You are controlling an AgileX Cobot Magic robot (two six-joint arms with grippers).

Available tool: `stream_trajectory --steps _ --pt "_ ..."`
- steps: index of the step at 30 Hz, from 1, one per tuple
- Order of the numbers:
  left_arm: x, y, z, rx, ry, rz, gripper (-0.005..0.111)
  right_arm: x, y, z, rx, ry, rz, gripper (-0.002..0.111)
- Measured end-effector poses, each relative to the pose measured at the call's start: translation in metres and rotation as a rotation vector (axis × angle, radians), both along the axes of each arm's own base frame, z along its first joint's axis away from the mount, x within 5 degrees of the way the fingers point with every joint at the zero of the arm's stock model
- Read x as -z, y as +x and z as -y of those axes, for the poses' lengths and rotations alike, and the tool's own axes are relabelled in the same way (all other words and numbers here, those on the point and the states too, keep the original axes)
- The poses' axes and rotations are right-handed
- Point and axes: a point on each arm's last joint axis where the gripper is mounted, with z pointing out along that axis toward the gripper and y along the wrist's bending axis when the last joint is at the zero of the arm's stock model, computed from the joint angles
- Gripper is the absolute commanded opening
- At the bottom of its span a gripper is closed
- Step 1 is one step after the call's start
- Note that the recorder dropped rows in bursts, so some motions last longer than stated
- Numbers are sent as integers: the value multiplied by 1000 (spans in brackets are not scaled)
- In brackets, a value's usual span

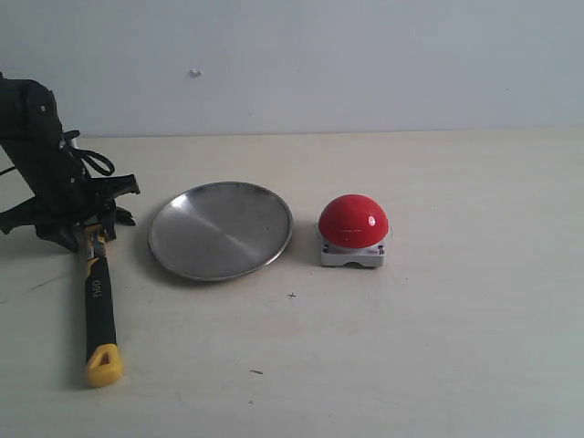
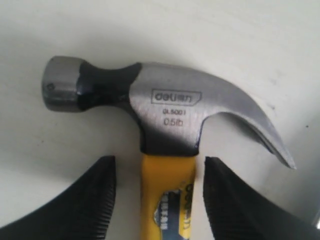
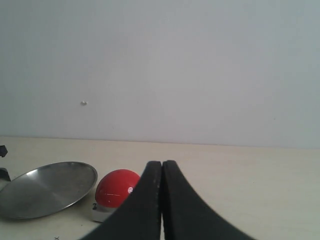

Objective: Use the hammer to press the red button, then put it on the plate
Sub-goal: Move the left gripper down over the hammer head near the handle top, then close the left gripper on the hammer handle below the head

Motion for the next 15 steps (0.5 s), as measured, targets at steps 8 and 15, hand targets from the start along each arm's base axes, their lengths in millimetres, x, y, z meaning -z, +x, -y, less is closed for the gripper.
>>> stream_trajectory --steps 8,15 --pt "0 0 0 2 3 1 52 0 0 0 0 0 0 0" --pt "3 1 0 9 6 -9 52 0 0 0 0 0 0 0"
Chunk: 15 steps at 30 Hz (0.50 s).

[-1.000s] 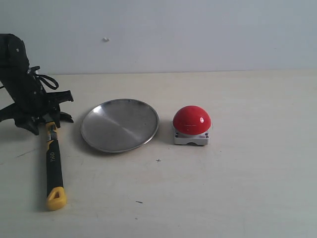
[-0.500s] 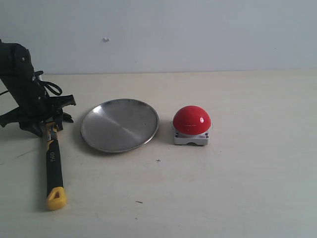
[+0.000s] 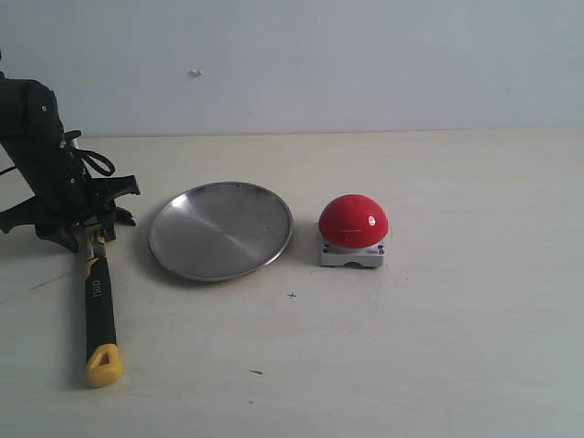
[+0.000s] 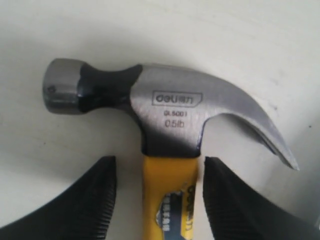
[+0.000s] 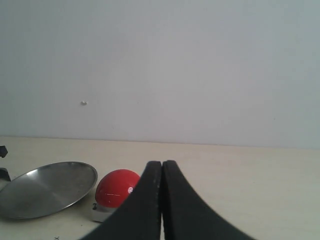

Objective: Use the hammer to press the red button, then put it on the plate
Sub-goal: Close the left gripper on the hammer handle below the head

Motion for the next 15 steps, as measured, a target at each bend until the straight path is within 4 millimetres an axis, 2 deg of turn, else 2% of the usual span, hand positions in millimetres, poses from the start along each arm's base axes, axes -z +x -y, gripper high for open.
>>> stream_trajectory --steps 8,13,15 --pt "1 0 0 28 6 -9 52 0 0 0 0 0 0 0" --pt "1 0 -1 36 13 -13 34 0 0 0 0 0 0 0" --pt "1 0 -2 40 20 -17 33 0 0 0 0 0 0 0"
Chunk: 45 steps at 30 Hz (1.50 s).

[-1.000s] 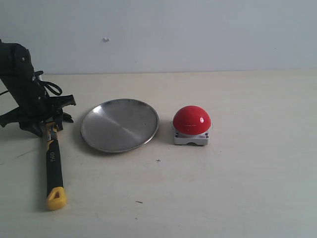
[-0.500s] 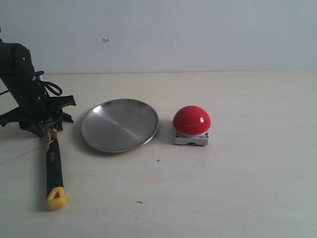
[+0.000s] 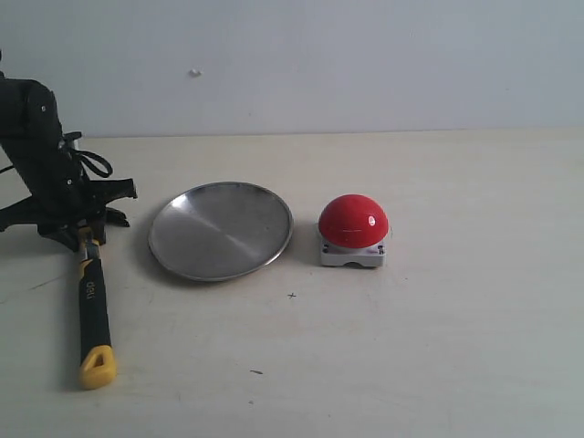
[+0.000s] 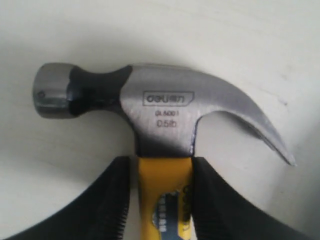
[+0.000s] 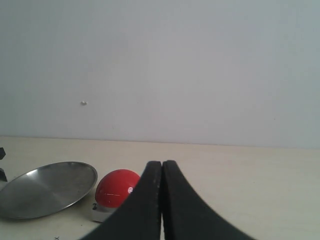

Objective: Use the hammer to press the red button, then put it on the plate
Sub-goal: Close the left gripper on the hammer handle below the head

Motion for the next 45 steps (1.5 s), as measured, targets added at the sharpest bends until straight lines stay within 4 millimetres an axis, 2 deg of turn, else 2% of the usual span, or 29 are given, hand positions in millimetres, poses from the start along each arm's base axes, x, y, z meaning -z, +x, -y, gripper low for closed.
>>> stream_trajectory --steps 5,9,11,14,30,32,40,45 --pt "0 0 -1 -2 0 -2 40 0 0 0 0 0 0 0" --pt "0 0 -1 0 1 -2 38 0 0 0 0 0 0 0" --pt "0 0 -1 1 1 -2 29 0 0 0 0 0 0 0" --pt "0 0 -1 16 3 -5 0 0 0 0 0 0 0 0" --pt "-5 -4 -1 89 16 -28 0 0 0 0 0 0 0 0" --pt "-9 -8 -2 98 19 -54 0 0 0 0 0 0 0 0" --pt "-47 -19 0 146 -9 -59 0 0 0 0 0 0 0 0" --pt "-53 -27 1 199 -138 -129 0 0 0 0 0 0 0 0"
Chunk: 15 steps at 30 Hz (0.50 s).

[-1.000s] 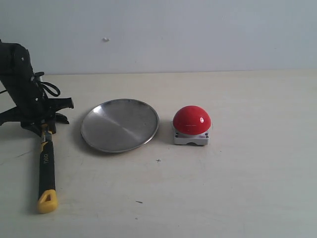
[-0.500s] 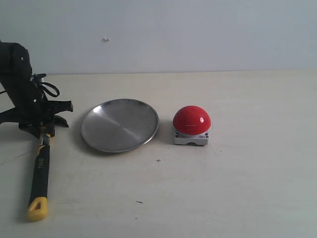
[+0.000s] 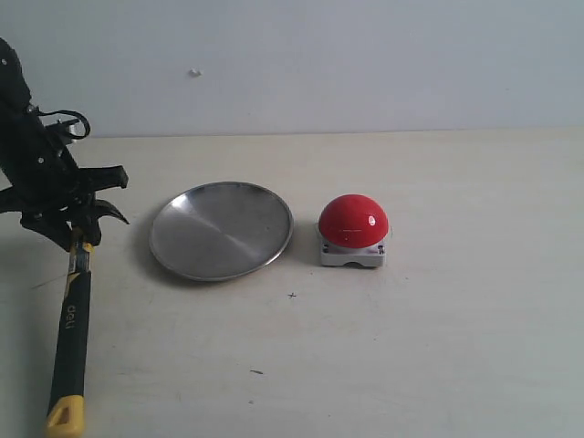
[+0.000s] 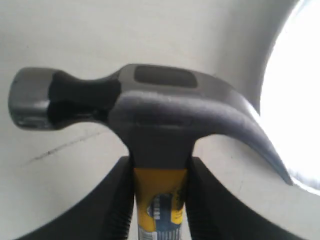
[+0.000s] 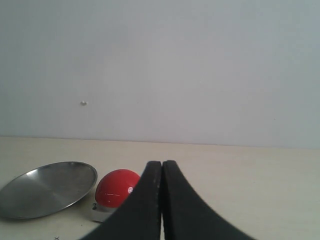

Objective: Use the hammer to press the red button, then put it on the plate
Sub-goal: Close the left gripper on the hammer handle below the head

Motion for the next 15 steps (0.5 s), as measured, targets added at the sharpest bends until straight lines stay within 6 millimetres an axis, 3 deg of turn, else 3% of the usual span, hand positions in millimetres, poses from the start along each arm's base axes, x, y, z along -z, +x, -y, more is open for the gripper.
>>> stream_trajectory --steps 4,8,15 --pt "0 -3 -5 27 -4 -32 0 0 0 0 0 0 0 0" --pt "-14 1 -13 59 -10 -49 0 0 0 0 0 0 0 0" --pt "-18 4 -14 77 -8 -29 0 0 0 0 0 0 0 0"
